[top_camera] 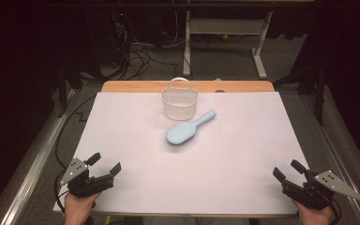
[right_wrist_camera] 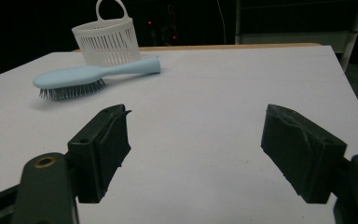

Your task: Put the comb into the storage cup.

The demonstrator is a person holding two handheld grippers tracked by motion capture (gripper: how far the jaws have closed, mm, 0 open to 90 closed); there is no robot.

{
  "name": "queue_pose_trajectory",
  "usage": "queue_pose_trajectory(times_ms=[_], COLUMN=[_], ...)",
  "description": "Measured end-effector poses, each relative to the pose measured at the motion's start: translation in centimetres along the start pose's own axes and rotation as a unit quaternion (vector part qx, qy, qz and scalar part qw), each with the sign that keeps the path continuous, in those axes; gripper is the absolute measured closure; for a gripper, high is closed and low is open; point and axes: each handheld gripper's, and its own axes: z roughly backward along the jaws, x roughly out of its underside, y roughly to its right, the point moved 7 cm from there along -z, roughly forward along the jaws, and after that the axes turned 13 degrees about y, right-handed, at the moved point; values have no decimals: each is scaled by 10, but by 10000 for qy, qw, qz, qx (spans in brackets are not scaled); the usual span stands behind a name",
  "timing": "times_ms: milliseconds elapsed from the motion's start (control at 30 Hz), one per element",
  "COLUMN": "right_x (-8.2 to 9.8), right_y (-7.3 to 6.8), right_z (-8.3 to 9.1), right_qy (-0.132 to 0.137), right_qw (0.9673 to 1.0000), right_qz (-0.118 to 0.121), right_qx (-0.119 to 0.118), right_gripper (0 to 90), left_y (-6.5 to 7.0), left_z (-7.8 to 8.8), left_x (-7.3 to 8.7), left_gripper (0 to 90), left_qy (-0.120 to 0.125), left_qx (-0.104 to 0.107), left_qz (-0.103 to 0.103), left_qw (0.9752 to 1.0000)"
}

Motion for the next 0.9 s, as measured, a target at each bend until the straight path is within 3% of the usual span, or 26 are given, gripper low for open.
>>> queue_pose_trajectory(times_ms=[900], right_x=[-2], right_y=[-2], right_z=[1], right_qy=[32], right_qw=[10000], right_qz=[10], right_qx=[-37], right_gripper=[246], left_y=[0], left_z=[0], left_x=[0], left_gripper=[99], left_qy=[-10], left_qx=[22], left_qz=[-41], left_qw=[10000])
